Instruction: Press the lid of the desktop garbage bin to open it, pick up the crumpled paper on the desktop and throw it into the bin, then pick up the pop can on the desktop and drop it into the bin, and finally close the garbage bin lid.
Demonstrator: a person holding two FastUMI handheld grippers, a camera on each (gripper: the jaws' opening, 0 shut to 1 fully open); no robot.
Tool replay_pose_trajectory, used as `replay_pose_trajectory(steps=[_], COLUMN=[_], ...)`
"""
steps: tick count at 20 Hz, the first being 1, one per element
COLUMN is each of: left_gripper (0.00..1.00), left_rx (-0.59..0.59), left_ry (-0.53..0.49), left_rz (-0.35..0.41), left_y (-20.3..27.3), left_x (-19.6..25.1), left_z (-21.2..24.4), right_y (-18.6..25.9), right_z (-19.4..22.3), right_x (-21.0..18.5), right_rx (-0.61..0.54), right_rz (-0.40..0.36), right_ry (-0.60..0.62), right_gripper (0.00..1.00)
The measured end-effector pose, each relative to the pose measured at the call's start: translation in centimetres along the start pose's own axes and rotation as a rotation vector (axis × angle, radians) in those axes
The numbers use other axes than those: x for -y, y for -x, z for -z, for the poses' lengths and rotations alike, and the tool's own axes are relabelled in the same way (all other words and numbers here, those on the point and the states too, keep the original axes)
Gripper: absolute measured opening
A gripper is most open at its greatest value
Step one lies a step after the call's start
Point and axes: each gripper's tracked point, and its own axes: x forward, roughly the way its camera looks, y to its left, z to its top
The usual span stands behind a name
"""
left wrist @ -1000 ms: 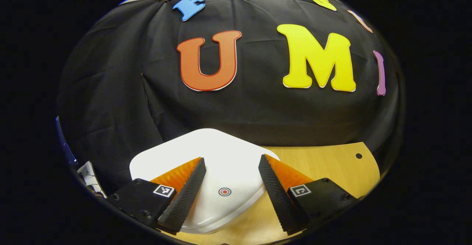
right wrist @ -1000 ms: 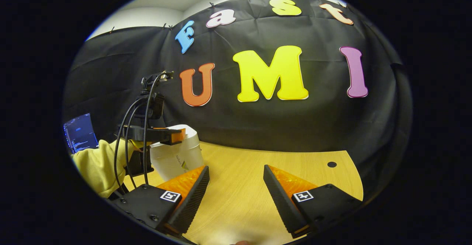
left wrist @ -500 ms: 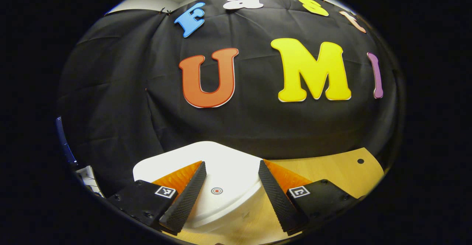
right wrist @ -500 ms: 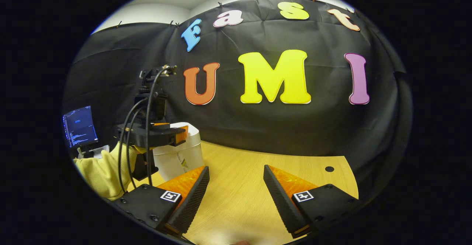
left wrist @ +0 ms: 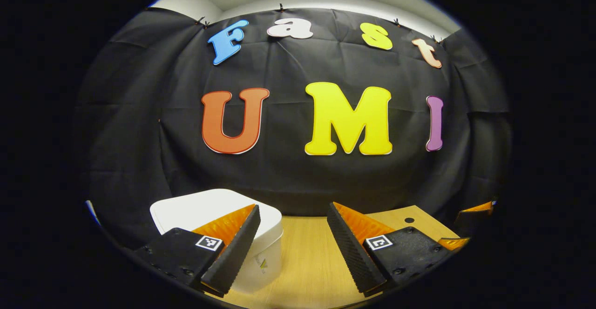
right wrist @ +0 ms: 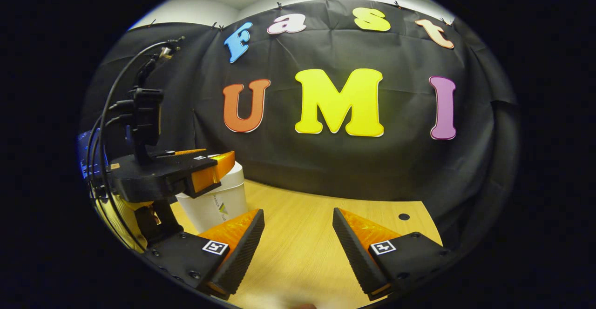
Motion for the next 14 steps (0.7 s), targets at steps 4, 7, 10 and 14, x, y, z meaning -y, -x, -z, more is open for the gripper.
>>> replay_pose_trajectory(steps=[4,7,10,14], left_gripper=[0.95,0.95,0.96,0.96], left_rx=[-0.006,-0.01,-0.016,-0.01], left_ry=[0.006,0.021,0.031,0.054], left_rz=[0.036,0.052,0.056,0.073], left_y=[1.4,1.8,2.1,2.4], left_x=[0.2,0.2,-0.1,-0.1], left_z=[0.9,1.4,2.2,2.6], right_y=[0.2,0.4,0.7,0.8], right_z=[0.4,0.8,0.8,0.5], right_x=[-0.8,-1.5,-1.8,-1.8], right_rx=[-0.002,-0.005,-0.005,0.009], right_rz=[0.021,0.027,0.036,0.044], right_ry=[0.006,0.01,0.016,0.021], right_gripper=[0.93,0.93,0.93,0.93])
